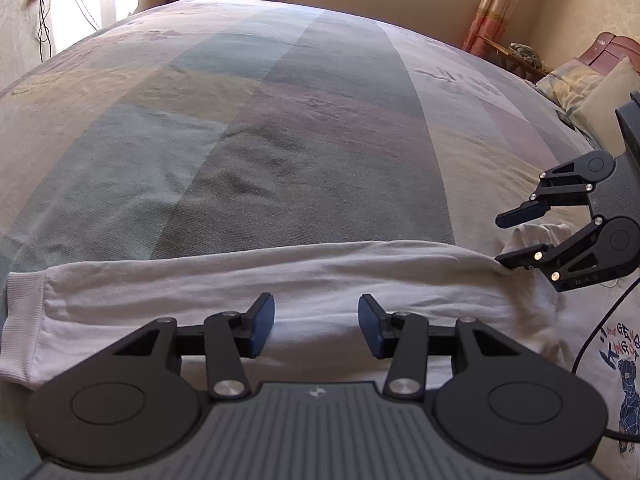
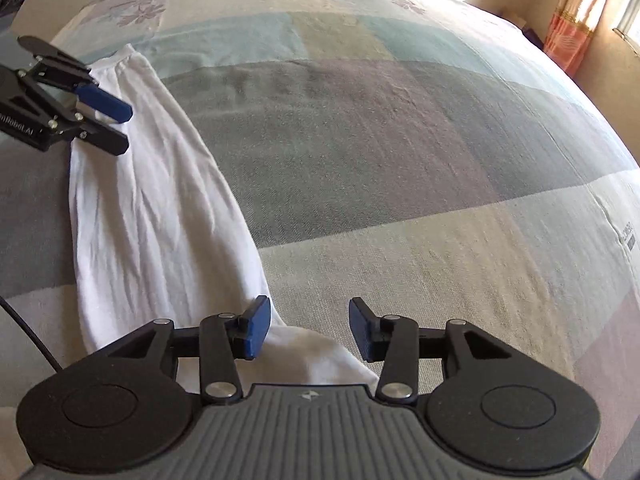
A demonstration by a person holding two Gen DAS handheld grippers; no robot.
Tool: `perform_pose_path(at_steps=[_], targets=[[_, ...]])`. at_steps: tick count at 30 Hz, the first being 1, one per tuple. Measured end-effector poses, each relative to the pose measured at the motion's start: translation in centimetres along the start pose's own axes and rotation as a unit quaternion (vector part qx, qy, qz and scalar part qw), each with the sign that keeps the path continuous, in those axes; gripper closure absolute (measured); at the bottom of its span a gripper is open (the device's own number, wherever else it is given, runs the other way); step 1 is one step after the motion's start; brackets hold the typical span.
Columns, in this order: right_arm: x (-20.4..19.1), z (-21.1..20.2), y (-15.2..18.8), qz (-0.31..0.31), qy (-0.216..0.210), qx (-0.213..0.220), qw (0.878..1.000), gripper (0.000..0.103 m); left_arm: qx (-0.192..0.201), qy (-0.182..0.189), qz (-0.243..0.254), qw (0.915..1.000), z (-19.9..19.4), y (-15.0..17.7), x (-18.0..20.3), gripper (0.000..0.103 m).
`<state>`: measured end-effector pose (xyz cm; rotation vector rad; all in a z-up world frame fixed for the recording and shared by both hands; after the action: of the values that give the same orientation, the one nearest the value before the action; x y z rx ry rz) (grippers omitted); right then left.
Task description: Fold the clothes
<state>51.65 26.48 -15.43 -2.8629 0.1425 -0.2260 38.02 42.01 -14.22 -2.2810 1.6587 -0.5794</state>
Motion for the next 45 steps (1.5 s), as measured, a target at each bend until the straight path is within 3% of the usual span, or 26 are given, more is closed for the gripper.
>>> perform_pose_path(at_steps=[4,5,7,8,10,12,13,15,16,18,21,24,26,29,32,35,38,42,45], targets=[[-0.7,0.5,0.3,-0.023,0.004,-0.003,1.000,0.054,-0.001,0.000,-0.005,1.0000,0.0,0.1,-0.2,0.057],[-0.8,0.5,0.4,-0.026,-0.001,-0.004,1.000,0.058,0.000,0.000,-0.005,1.0000,0.0,0.1,-0.2,0.057],[-1.0,0.4,0.4,-0.016,-0.025,-0.014,0.999,0.075,0.000,0.001,-0.007,1.0000,0.0,0.1,-0.2,0.056],[-1.1,0.4,0.4,-0.010,-0.029,-0.016,0.999,0.091,0.000,0.003,-0.010,0.9999,-0.1,0.1,-0.2,0.056],[-1.3,0.4,0.4,0.003,-0.031,-0.019,0.999,0.096,0.005,0.009,-0.015,0.9998,-0.1,-0.3,-0.1,0.056],[0.3,0.4,0.3,0.038,0.021,-0.007,0.999,0.097,0.008,0.013,-0.014,0.9998,-0.1,-0.6,0.2,0.056],[1.7,0.2,0.1,0.069,0.055,0.003,0.996,0.096,0.008,0.015,-0.010,0.9998,0.0,-0.8,0.4,0.056],[4.9,-0.6,0.2,0.167,0.084,0.020,0.982,0.091,0.001,0.002,0.005,1.0000,0.4,-0.9,0.8,0.055],[5.5,-1.3,0.7,0.198,0.081,0.027,0.976,0.091,-0.005,-0.008,0.009,0.9999,0.7,-0.7,0.7,0.055],[6.3,-2.9,2.0,0.251,0.067,0.039,0.965,0.079,-0.022,-0.030,0.014,0.9992,1.3,-0.3,0.3,0.055],[5.5,-3.8,5.9,0.309,0.067,0.009,0.949,0.063,-0.036,-0.051,0.015,0.9979,1.6,0.9,-0.6,0.051],[4.8,-1.8,9.6,0.381,0.039,-0.022,0.924,0.063,-0.033,-0.067,0.006,0.9972,1.5,1.0,-1.4,0.043],[5.1,-0.1,10.3,0.407,0.031,-0.015,0.913,0.062,-0.027,-0.092,0.002,0.9953,1.6,0.5,-2.2,0.041],[7.1,0.6,9.1,0.410,0.061,0.015,0.910,0.047,-0.027,-0.123,-0.018,0.9918,1.8,-0.3,-3.9,0.030],[9.2,0.7,8.3,0.418,0.063,0.018,0.906,0.039,-0.030,-0.138,-0.061,0.9880,0.9,-0.9,-5.6,0.034],[8.8,-1.2,8.0,0.412,0.046,0.013,0.910,0.039,-0.004,-0.109,-0.062,0.9921,-0.8,-1.2,-5.2,0.035],[5.5,-3.5,7.0,0.391,-0.005,0.027,0.920,0.037,0.006,-0.083,-0.015,0.9964,-0.7,-1.3,-3.5,0.031],[-1.5,-4.2,3.2,0.323,-0.111,0.053,0.939,0.036,-0.007,-0.110,0.016,0.9938,0.9,-0.8,-3.2,0.031],[-4.0,-1.8,0.4,0.290,-0.095,0.045,0.951,0.036,-0.019,-0.129,-0.032,0.9910,1.1,0.4,-6.1,0.029]])
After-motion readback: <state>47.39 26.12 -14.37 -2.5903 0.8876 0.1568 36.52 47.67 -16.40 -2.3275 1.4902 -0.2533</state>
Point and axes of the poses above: each gripper's, at about its wrist camera, not at the fingertips, and z roughly the way its jaws point, x to its right, y to its underside, the point moved 8 cm from there along z, roughly the way its jaws point, and after that the axes turned 12 degrees about -x, right-handed, at the moved point
